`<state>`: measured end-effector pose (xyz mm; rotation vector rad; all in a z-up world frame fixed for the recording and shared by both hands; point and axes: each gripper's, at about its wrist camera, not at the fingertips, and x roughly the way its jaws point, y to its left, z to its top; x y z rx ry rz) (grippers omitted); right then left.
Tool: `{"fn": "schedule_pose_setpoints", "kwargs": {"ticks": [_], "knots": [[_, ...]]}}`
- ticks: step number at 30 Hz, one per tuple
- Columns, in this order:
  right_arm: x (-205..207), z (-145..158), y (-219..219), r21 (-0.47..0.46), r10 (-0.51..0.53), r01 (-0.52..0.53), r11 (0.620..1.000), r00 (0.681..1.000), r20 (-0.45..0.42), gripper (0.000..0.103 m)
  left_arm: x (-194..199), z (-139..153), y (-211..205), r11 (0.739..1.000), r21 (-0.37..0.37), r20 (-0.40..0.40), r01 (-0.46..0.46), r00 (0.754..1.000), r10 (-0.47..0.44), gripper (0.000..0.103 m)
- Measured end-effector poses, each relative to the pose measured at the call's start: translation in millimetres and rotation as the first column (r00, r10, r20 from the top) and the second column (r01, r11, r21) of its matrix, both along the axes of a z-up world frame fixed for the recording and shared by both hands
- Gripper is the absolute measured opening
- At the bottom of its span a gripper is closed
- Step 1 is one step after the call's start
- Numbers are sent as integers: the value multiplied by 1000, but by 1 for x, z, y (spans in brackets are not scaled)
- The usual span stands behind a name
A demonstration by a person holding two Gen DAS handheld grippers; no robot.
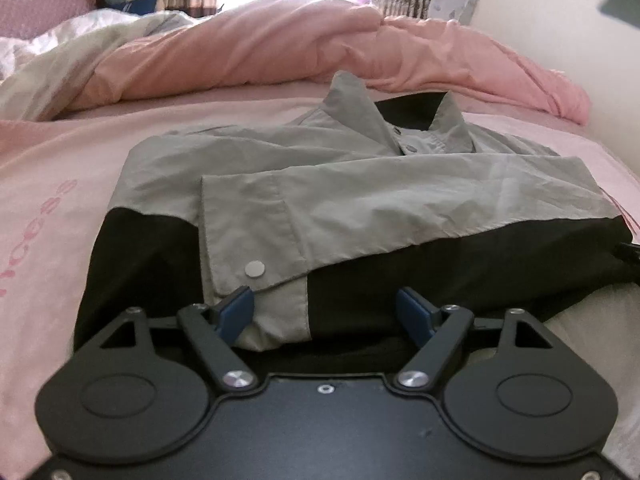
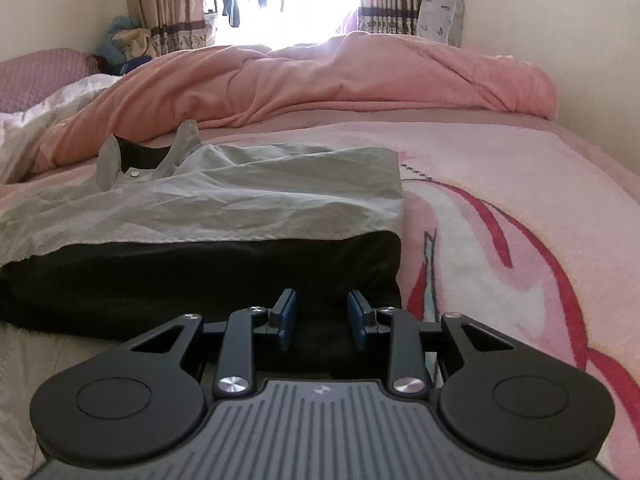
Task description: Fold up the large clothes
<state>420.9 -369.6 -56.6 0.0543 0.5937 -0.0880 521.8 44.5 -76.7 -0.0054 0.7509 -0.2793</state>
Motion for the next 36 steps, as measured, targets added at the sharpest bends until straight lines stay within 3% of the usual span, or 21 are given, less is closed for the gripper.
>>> {"fn": "schedule_pose_setpoints", "kwargs": {"ticks": [4,9,16,22,25,28,31,34,36], "knots": [[-13,12,2,0,-12,12,1000,998,58,39,-7,12,2,999,-49,18,-10,1000,11,79],[-10,-2,-5,4,-34,34,999,999,7,42,-6,-2,-5,1000,-9,-7,7,1000,-7,81],[-12,-15,-4,-9,-18,19,1000,999,43,42,-6,-13,-5,1000,-8,64,21,998,-21,91],[-18,1,-6,51,-34,35,998,999,-4,42,-10,-3,-4,999,-17,30,-30,999,30,89],[-44,16,5,107,22,-24,994,1000,21,42,-36,13,-5,999,-37,35,-25,999,26,89],[-77,20,29,76,119,-120,990,993,27,42,-74,19,-9,1000,-8,31,13,999,-12,90],[-104,9,47,61,188,-187,981,982,-17,43,-111,12,-11,998,36,1,44,999,-45,90],[-129,-11,55,63,190,-185,981,979,-77,43,-144,-2,-6,997,68,-45,46,998,-43,90],[-151,-17,57,26,176,-175,984,983,-49,43,-165,-6,0,996,84,-25,33,999,-31,90]]}}
